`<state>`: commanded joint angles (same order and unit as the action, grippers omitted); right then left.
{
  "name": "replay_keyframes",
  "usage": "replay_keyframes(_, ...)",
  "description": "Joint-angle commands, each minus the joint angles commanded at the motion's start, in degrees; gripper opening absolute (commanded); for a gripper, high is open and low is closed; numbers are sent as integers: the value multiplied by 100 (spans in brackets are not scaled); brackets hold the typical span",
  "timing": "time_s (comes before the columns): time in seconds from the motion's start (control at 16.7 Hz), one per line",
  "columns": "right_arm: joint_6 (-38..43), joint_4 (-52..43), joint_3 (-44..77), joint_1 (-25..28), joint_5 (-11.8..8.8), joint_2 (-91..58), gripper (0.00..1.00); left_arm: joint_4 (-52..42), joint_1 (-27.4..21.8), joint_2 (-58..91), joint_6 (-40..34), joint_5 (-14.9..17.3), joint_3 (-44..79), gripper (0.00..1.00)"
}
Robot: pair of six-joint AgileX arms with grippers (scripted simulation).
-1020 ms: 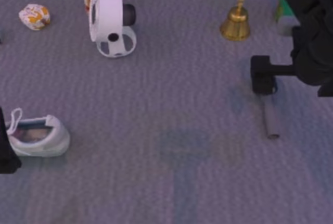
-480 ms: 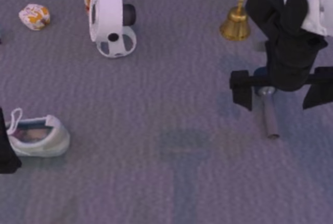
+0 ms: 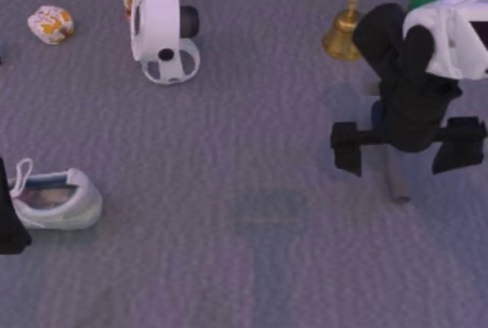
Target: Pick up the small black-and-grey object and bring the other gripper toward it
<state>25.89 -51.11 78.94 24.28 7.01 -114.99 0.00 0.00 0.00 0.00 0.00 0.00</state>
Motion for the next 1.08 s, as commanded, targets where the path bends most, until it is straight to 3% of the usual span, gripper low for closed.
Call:
replay_keyframes(0.3,-73,1048,-530,-82,0,-508,100,0,0,0,0,0,0,100)
replay_keyframes(0.6,-78,1108,-564,-88,0,-542,100,0,0,0,0,0,0,100)
replay_keyframes(1.08,-78,1108,-564,-88,0,-542,40,0,0,0,0,0,0,100)
